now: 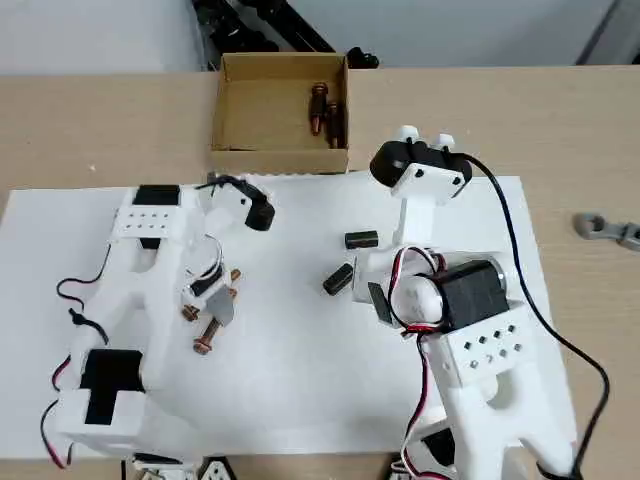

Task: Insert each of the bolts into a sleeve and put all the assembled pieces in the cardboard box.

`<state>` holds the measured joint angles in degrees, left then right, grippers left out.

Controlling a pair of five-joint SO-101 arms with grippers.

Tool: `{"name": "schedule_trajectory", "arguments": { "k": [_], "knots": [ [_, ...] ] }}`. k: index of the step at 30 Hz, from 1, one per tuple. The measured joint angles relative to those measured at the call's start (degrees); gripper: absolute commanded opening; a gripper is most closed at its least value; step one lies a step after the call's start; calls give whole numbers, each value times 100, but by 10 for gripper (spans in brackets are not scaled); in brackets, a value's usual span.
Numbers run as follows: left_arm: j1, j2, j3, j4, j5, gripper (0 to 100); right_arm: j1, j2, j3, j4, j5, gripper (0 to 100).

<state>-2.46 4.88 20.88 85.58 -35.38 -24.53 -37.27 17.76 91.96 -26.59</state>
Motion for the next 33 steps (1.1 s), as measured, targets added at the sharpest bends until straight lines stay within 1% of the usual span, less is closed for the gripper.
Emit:
{"name": "schedule_trajectory", "arguments": {
  "k": [10, 13, 16, 17, 18, 20, 28, 30, 33],
  "knots": [
    [0, -237, 1064, -1020, -132, 222, 0, 0, 0, 0, 0, 158],
    [0, -273, 1204, -1160, -141, 152, 0, 0, 0, 0, 0, 158],
    [26, -281, 1257, -1169, -149, 9, 0, 0, 0, 0, -88, 158],
    [35, -290, 1275, -1169, -149, 3, 0, 0, 0, 0, -132, 158],
    [44, -290, 1301, -1160, -114, 19, 0, 0, 0, 0, -167, 158],
    [53, -325, 1310, -1160, -114, 4, 0, 0, 0, 0, -193, 158],
    [62, -334, 1310, -1152, -141, 6, 0, 0, 0, 0, -202, 158],
    [62, -334, 1178, -1002, -387, 6, 0, 0, 0, 0, -211, 158],
    [26, -325, 712, -624, -967, 6, 0, 0, 0, 0, -211, 158]
  ]
}}
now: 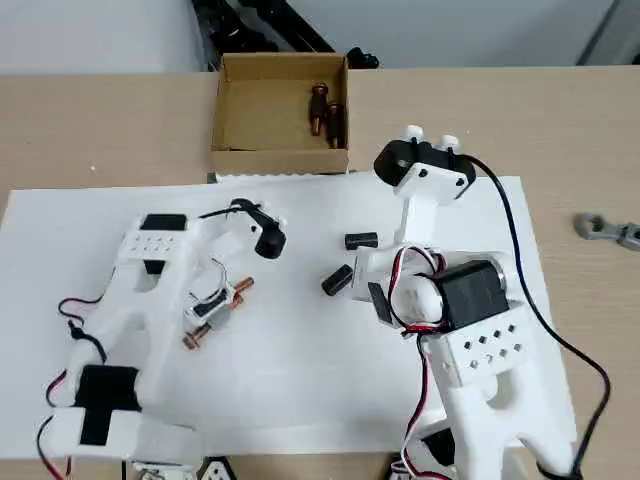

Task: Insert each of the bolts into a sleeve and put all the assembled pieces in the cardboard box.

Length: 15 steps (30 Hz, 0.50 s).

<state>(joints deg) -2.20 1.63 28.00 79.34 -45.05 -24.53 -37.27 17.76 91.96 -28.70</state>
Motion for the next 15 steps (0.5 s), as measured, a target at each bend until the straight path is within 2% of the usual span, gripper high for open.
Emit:
{"name": "schedule_trajectory", "arguments": {
  "k": [2, 5, 8, 15],
  "knots": [
    [-62, 123, -396, 273, -554, 6, 0, 0, 0, 0, 0, 158],
    [-18, 114, -1064, 1108, -1371, 6, 0, 0, 97, 0, 0, 158],
    [-44, 114, -1802, 1829, -1916, 6, 0, 0, 290, 0, 0, 158],
    [-26, 114, -2347, 1934, -2752, 7, 0, 0, 457, 0, 0, 158]
  ]
}}
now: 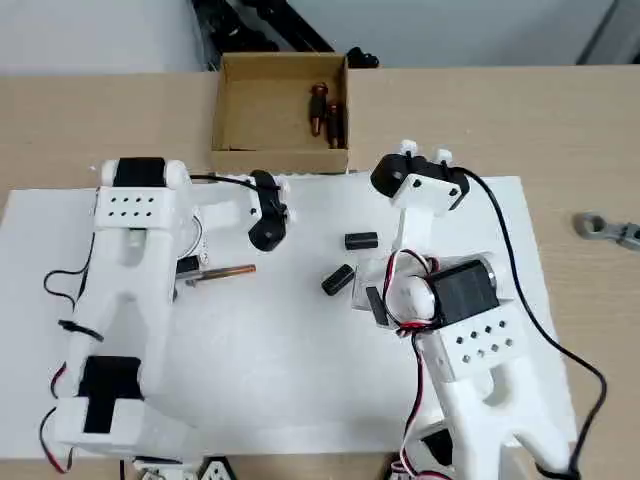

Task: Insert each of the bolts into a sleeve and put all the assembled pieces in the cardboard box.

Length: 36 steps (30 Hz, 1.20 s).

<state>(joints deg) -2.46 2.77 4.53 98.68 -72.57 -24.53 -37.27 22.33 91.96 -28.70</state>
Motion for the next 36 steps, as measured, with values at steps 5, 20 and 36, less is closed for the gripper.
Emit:
{"name": "schedule_trajectory", "arguments": {
  "k": [5, 20, 36],
  "knots": [
    [70, 97, -9, 0, -484, 10, 0, 0, 18, 0, 0, 158],
    [35, 1468, -9, 0, -501, 12, 9, 0, 26, -193, 0, 158],
    [-105, 1468, -9, 0, 1354, 119, 9, 0, 88, -325, 0, 158]
  ]
}}
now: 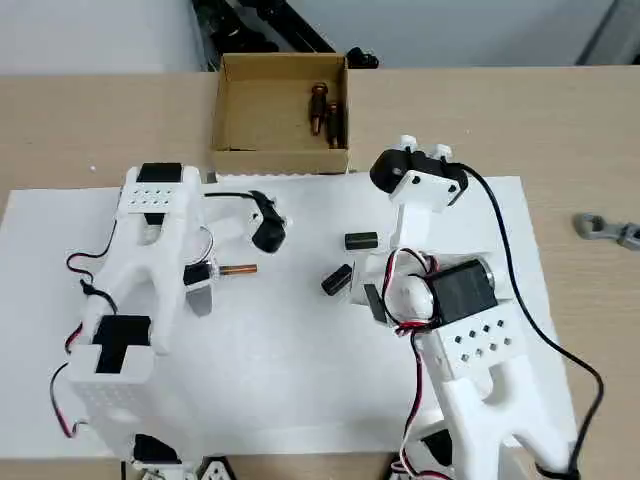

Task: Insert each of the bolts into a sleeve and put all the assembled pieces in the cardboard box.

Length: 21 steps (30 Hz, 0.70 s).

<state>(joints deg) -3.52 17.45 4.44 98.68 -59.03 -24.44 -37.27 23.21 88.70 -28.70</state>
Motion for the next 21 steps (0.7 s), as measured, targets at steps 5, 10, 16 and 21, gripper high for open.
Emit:
{"name": "schedule_trajectory", "arguments": {
  "k": [5, 10, 16, 21],
  "knots": [
    [0, 0, 0, 0, 853, 126, -9, 0, 193, -325, 0, 158],
    [0, 0, 0, 0, 1864, 130, -9, 0, 730, -800, 0, 158],
    [0, 0, 0, 0, 3147, 130, -9, 0, 747, -949, 0, 158],
    [-44, 0, -211, 0, 4563, 127, -9, 0, 747, -949, 0, 158]
  ]
}}
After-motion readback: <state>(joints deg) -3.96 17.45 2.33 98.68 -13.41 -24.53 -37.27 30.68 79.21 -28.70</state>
